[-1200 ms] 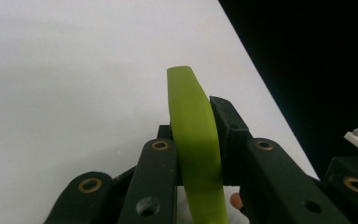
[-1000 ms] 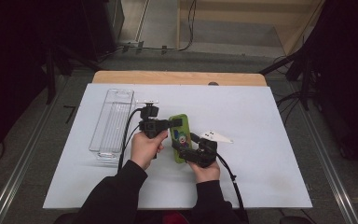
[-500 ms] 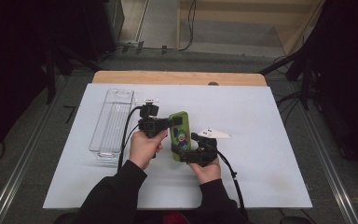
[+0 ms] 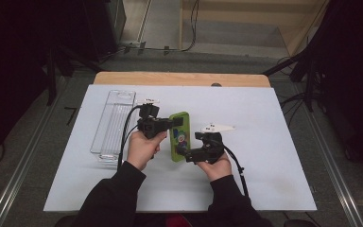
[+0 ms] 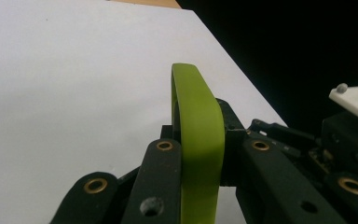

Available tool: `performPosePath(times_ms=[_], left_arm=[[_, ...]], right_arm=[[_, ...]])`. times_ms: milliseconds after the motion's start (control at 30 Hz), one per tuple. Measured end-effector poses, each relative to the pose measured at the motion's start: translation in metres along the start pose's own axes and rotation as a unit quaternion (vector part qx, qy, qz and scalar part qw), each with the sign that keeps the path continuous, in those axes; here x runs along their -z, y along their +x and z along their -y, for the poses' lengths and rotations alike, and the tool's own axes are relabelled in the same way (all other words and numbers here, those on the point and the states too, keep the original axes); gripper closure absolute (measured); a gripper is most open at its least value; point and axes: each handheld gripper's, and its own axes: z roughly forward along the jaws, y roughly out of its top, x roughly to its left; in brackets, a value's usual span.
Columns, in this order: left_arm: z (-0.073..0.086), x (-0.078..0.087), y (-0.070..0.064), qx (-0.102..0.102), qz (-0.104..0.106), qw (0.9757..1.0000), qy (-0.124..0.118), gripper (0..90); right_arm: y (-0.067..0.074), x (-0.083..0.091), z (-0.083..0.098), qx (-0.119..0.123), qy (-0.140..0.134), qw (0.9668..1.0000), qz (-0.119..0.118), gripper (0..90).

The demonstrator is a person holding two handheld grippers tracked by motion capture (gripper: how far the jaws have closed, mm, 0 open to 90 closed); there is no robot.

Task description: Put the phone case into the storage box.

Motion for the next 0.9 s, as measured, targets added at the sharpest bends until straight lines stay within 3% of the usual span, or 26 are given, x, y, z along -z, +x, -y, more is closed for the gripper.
performPosePath(times_ms=[267,667,900], left_arm=[[-0.003,0.007,0.002,-0.027,0.007,0.9996,0.003,82.9],[-0.005,0.010,0.002,-0.058,0.055,0.9966,0.023,82.8],[-0.008,0.014,0.001,-0.070,0.075,0.9944,0.026,82.8]], right_arm=[[-0.004,0.011,-0.005,0.025,0.016,0.9994,-0.020,0.0],[-0.013,0.026,-0.013,0.056,0.037,0.9958,-0.061,0.0],[-0.020,0.041,-0.023,0.073,0.033,0.9936,-0.080,0.0]])
